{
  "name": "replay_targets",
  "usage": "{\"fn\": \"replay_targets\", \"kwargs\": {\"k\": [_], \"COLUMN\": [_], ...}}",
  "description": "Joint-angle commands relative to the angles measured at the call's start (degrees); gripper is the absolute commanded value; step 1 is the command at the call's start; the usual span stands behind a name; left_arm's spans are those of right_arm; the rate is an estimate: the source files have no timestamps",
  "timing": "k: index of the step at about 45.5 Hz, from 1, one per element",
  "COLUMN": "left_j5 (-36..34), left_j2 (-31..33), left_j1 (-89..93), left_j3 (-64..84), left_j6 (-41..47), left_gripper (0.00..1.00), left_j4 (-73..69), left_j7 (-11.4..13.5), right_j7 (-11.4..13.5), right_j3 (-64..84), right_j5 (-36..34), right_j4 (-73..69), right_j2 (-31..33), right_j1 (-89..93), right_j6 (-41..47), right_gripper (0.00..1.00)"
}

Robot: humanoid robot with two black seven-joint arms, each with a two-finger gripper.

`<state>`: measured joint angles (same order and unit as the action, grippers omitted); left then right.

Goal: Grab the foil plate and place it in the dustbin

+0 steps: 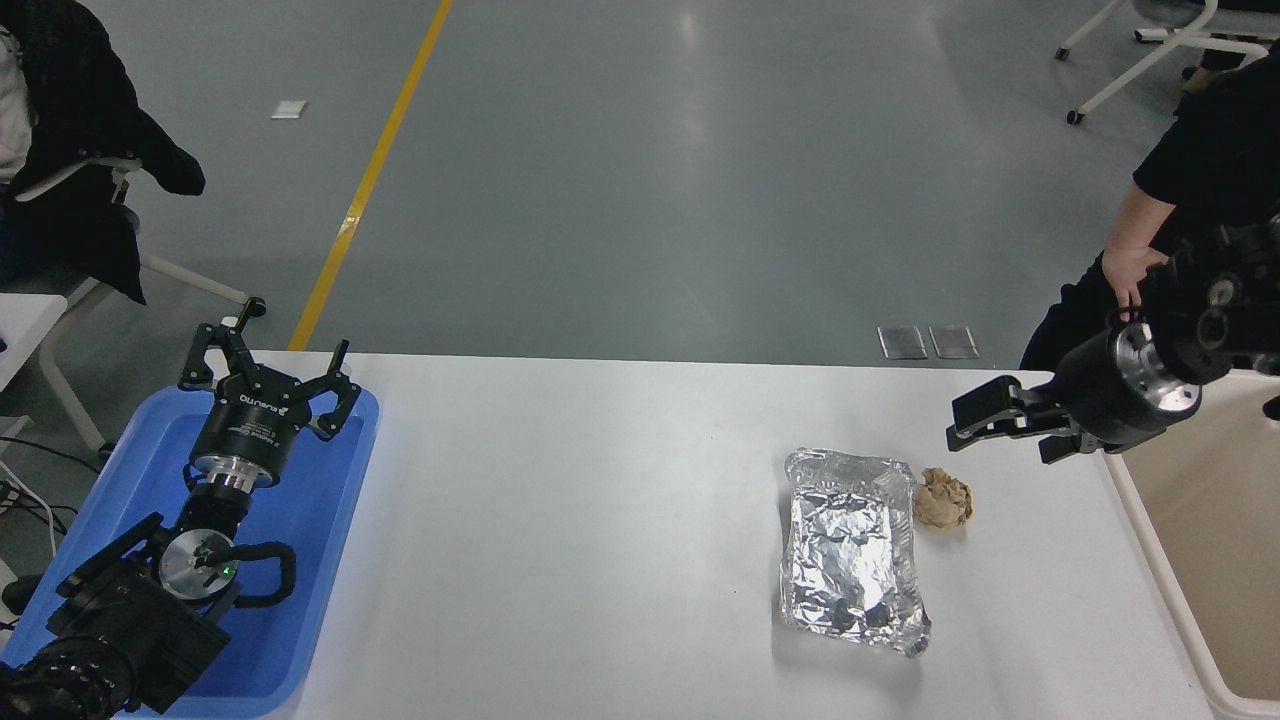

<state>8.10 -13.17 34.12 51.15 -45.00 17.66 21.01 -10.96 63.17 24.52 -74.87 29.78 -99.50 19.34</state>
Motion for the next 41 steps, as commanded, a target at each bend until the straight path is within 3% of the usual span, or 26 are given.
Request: {"fn": "replay_targets", "kwargs": {"k": [1, 11, 41], "left_j5": [-0.02, -0.02, -0.02], "left_j2": [-0.02, 0.07, -0.02], "left_j1": [-0.02, -0.02, -0.02], "left_j3": [0.0, 0.0, 0.0], "left_j6": [0.0, 0.0, 0.0], "left_gripper": [1.0, 1.0, 1.0], "left_j4": [0.01, 0.01, 0.01], "left_j7": [0.0, 0.0, 0.0], "right_j7": [-0.02, -0.02, -0.11], "right_j3": [-2.61, -7.62, -10.35], "right_j5": [0.0, -0.09, -0.35], "right_j4": [0.43, 4.91, 13.52], "right_j2": [-2.8, -3.06, -6.75], "right_j1": [11.51, 22.94, 33.93], "right_j6": [-11.33, -19.33, -30.06], "right_gripper": [1.0, 1.0, 0.93]}}
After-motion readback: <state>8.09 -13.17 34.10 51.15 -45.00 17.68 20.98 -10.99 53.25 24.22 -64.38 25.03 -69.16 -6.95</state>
